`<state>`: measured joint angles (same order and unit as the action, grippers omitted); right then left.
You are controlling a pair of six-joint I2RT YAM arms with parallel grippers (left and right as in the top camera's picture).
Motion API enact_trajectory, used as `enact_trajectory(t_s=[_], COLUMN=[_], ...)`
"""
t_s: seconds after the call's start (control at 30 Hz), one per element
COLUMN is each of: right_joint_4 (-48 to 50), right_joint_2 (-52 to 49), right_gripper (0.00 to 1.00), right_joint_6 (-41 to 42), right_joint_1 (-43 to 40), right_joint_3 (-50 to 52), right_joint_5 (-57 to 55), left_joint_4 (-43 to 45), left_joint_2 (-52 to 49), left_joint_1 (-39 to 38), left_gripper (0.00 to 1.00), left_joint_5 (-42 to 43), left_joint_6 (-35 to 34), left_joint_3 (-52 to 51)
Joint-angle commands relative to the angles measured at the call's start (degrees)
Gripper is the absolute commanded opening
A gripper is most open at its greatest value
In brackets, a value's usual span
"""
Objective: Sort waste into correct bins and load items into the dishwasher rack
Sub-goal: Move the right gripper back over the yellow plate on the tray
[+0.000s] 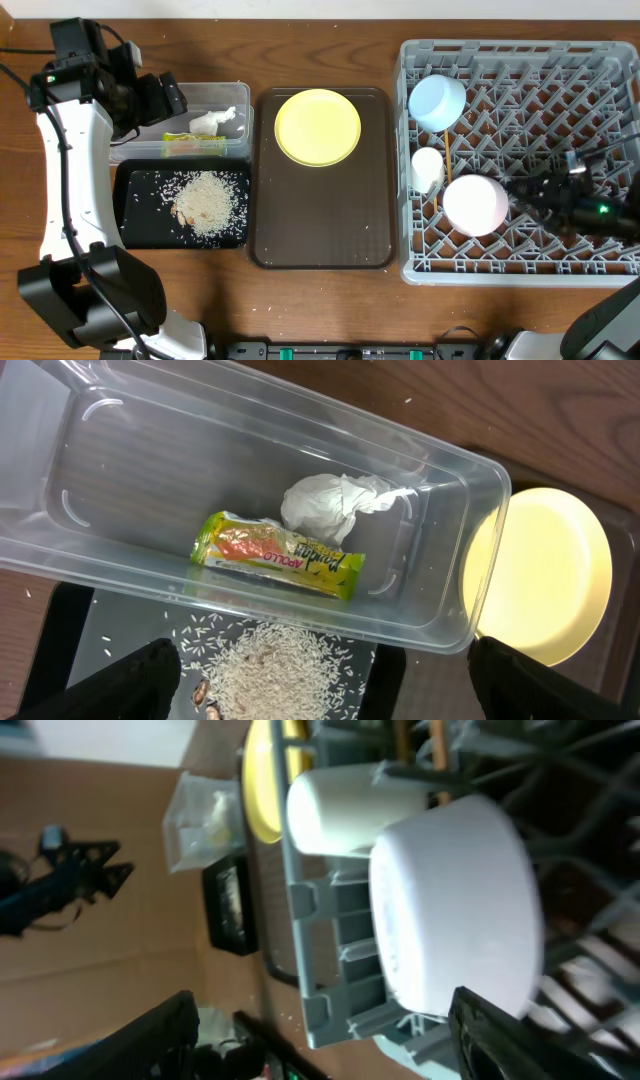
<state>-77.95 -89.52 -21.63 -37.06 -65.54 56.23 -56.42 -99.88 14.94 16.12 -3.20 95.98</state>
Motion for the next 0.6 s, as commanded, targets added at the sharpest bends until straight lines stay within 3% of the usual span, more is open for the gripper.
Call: enact_trajectory(t_s=[0.0,0.13,0.3,0.57], right_joint_4=[0.7,2.8,9.1,25.5], right_joint_2=[0.1,0.5,1.5,1.1], right_gripper=[0.79,0.81,0.81,0.80], right_joint_6=[6.9,14.1,25.2,32.3], right_joint_1=[0.0,4.0,14.7,42.1], right_joint_3=[-4.8,-9.4,-14.4,-16.8], right_joint_5=[-5.4,-14.1,-25.9,-42.0], left_joint_4=[-0.1,-0.1,-0.1,-0.1], left_joint_2=[-0.1,-0.1,-0.1,-0.1], left_joint_1=[0.2,0.2,0.2,0.2], left_gripper=[0.95,0.95,0.95,0.95], left_joint_5=[-0.3,-0.3,-0.3,-0.3], left_joint_6=[-0.5,-0.5,-0.5,-0.5], left_joint_3=[0.9,0.9,0.9,0.9])
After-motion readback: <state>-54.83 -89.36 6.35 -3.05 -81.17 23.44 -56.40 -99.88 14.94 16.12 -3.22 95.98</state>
